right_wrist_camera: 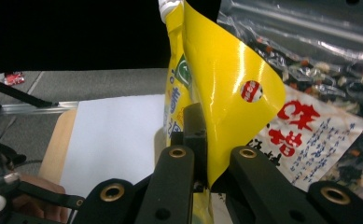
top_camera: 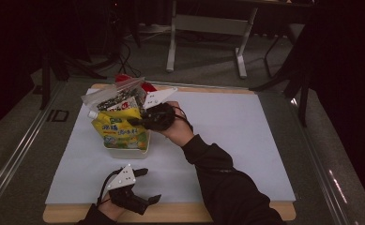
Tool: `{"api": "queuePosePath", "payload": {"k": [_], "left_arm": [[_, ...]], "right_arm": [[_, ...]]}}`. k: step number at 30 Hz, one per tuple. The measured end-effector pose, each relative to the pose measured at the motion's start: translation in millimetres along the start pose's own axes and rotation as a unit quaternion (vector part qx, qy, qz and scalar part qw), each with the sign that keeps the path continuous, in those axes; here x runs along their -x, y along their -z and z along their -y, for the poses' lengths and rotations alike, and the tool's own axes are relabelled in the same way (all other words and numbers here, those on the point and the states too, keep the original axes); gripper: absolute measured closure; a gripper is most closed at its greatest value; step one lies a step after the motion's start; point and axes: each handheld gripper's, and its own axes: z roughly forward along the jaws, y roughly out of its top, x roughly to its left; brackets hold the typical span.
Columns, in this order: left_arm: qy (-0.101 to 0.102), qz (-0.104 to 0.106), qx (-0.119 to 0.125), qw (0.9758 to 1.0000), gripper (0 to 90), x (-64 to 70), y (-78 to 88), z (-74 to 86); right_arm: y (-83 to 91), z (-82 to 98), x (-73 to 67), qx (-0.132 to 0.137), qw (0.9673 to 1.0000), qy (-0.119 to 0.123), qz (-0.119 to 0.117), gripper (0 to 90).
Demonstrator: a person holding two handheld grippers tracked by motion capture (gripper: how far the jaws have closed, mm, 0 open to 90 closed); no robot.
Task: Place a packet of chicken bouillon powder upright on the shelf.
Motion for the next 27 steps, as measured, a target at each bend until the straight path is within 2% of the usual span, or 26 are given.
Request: {"api": "queuePosePath", "payload": {"k": [5, 11, 16, 17, 19, 22, 26, 27], "left_arm": [[-0.003, 0.0, -0.003, 1.0, 0.7, -0.7, 0.0, 0.3], [-0.004, 0.002, -0.005, 1.0, 0.7, -0.3, -1.0, 0.5], [-0.004, 0.002, -0.006, 1.0, 0.7, -0.6, -1.4, 0.5], [-0.006, 0.001, -0.005, 1.0, 0.7, -0.4, -1.2, 0.4], [-0.007, 0.0, -0.006, 1.0, 0.8, -0.3, -1.2, 0.2], [-0.008, 0.0, -0.005, 1.0, 0.8, 0.1, -0.9, -0.3], [-0.009, 0.0, -0.004, 0.9999, 0.8, 0.1, -1.4, -0.7], [-0.009, 0.0, -0.004, 0.9999, 0.8, 0.1, -1.4, -0.7]], "right_arm": [[-7.6, 13.1, 2.7, -0.005, 0.9998, -0.017, -0.005, 89.9], [-15.0, 29.0, 2.5, -0.018, 0.9995, -0.022, -0.011, 89.6], [-11.8, 28.4, 2.1, -0.027, 0.9993, -0.026, -0.005, 86.5], [-10.2, 27.7, 1.1, -0.026, 0.9994, -0.023, -0.004, 79.2], [-5.4, 27.0, -0.4, -0.022, 0.9994, -0.025, -0.003, 72.3], [4.3, 29.9, -2.5, -0.017, 0.9995, -0.027, 0.005, 65.5], [15.2, 40.1, -5.5, -0.028, 0.999, -0.028, 0.02, 55.5], [15.2, 40.1, -5.5, -0.028, 0.999, -0.028, 0.02, 55.5]]}}
